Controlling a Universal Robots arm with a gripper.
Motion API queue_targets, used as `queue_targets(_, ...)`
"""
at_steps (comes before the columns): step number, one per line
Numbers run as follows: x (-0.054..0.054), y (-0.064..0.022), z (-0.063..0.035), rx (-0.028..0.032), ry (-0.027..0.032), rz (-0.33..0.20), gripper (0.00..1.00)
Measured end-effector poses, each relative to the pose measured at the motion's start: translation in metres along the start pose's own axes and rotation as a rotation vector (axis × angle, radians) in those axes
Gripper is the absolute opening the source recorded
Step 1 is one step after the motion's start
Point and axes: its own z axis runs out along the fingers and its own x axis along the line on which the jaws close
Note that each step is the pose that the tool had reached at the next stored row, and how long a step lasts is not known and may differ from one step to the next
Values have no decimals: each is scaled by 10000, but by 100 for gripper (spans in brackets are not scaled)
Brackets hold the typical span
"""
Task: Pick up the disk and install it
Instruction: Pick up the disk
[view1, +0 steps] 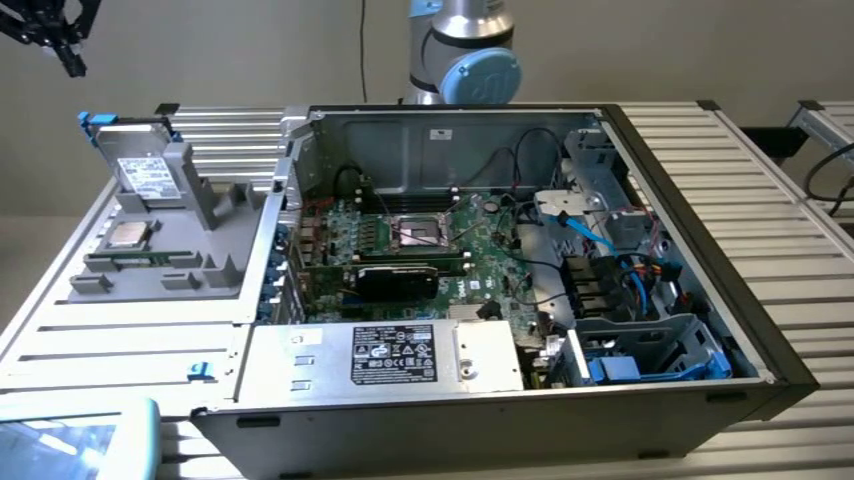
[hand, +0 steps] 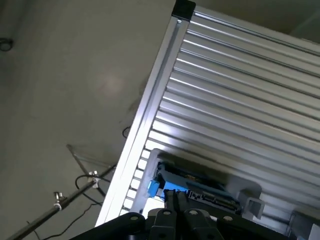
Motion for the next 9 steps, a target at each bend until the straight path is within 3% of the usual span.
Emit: queue_targets(9,0,0,1,24,86,-1639,11)
